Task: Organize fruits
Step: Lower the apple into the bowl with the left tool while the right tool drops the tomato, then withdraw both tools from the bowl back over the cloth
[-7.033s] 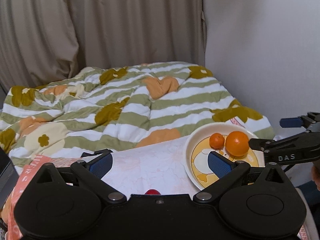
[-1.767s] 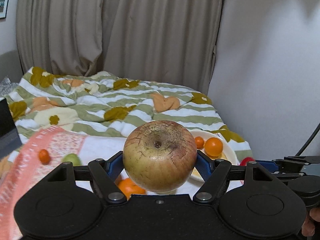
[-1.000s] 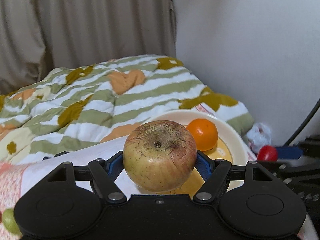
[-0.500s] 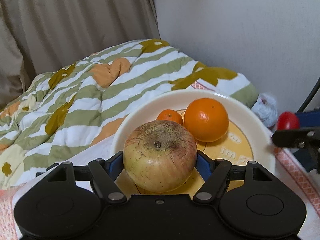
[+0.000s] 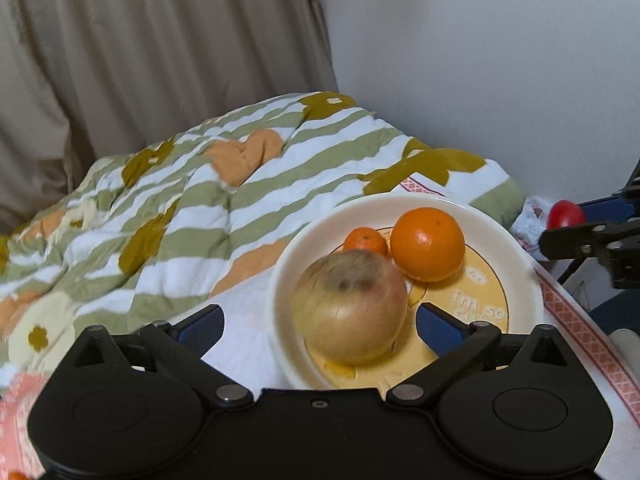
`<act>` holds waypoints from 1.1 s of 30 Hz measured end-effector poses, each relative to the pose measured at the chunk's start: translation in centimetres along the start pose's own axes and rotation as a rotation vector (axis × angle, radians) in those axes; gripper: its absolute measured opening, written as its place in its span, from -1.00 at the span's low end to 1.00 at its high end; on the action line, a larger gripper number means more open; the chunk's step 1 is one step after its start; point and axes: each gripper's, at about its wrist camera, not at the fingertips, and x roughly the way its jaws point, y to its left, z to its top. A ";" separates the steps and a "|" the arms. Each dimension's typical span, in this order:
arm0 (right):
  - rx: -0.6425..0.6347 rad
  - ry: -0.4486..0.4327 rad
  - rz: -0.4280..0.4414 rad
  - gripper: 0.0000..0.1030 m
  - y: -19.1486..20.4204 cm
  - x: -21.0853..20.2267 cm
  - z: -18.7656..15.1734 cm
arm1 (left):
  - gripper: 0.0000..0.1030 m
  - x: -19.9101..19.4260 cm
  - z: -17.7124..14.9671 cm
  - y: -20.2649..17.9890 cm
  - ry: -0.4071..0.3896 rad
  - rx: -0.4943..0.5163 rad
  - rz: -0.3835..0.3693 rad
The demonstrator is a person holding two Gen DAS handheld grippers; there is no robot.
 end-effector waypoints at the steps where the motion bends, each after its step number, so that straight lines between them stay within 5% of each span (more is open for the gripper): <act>1: 0.000 0.000 0.000 -0.03 0.0 0.0 0.0 | 1.00 -0.3 -0.2 0.3 0.006 -0.018 -0.001; 11: -0.098 0.045 0.058 -0.03 3.5 3.3 0.0 | 1.00 -2.8 -2.2 2.6 0.049 -0.240 -0.004; 21: -0.184 0.056 0.061 -0.01 5.0 6.2 -1.1 | 1.00 -5.1 -3.5 3.9 0.023 -0.304 0.025; 24: -0.182 0.047 0.076 0.46 5.1 6.0 -1.1 | 1.00 -5.4 -3.8 4.2 0.028 -0.310 0.025; 25: -0.179 0.037 0.078 0.83 5.2 5.7 -1.1 | 1.00 -5.4 -3.9 4.3 0.032 -0.309 0.026; 26: -0.178 0.016 0.068 1.00 5.3 5.3 -1.1 | 1.00 -5.5 -4.1 4.4 0.035 -0.308 0.033; 33: -0.192 -0.039 0.046 1.00 5.7 2.6 -1.4 | 1.00 -7.5 -4.8 5.2 0.014 -0.345 0.057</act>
